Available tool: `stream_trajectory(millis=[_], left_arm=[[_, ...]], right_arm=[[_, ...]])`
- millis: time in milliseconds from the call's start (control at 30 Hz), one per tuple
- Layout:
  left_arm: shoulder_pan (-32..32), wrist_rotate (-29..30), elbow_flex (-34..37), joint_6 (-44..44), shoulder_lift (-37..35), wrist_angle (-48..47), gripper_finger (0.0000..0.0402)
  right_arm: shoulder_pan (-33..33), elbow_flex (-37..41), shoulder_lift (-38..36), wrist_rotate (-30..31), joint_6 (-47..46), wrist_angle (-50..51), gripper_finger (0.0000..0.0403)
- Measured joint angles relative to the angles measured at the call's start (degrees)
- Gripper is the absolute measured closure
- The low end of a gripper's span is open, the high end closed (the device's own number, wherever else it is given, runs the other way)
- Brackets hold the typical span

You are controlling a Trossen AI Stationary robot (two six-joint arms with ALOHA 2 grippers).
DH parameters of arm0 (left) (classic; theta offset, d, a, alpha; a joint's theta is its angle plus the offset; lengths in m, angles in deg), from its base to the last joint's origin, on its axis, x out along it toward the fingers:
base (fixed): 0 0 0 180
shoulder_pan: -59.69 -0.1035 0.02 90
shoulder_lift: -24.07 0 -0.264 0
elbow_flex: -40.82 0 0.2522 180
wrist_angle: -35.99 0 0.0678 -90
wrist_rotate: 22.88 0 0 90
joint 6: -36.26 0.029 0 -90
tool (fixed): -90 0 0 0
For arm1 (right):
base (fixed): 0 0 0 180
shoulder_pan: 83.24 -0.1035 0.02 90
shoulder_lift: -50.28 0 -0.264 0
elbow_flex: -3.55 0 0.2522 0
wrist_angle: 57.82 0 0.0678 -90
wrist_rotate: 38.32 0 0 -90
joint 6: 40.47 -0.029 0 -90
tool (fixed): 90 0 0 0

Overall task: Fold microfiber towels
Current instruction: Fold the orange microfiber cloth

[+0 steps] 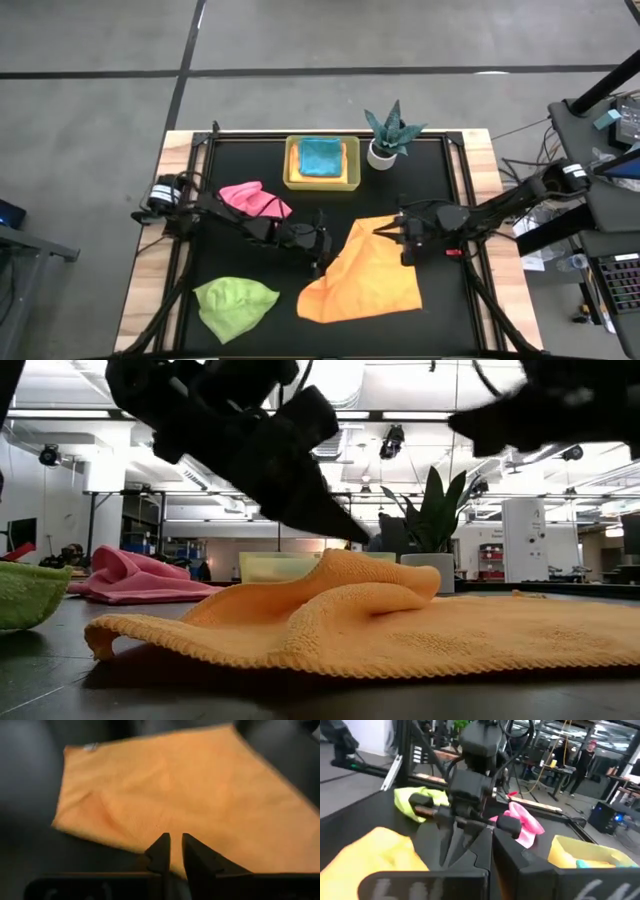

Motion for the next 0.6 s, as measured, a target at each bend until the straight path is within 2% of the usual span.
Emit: stream_trajectory(millis=[67,167,333,467,600], left_arm=[[0.0,-0.58,0.12,-1.49,0.02,-1.72,0.0342],[0.02,-1.4,0.08,-2.38,0.16,-3.33,0.0306],[0.44,-2.45,1.03,-1.37,-2.66,-13.53,0.0256],[1.25,-2.43,1.29,3.26,-3.53,-18.67,0.0235],[2.51,-2.47,1.84,6.03,-3.63,-15.9,0.0222]], right_arm=[[0.03,0.68,-0.55,-0.06,-0.2,-3.51,0.0394],[0.02,2.92,-2.22,0.05,-0.37,-3.32,0.0394],[0.03,4.27,-3.35,-0.05,-0.61,-5.58,0.0394],[0.04,5.19,-4.15,-0.01,-0.96,-6.13,0.0394],[0.04,5.68,-4.56,0.16,-1.46,-6.61,0.0394]])
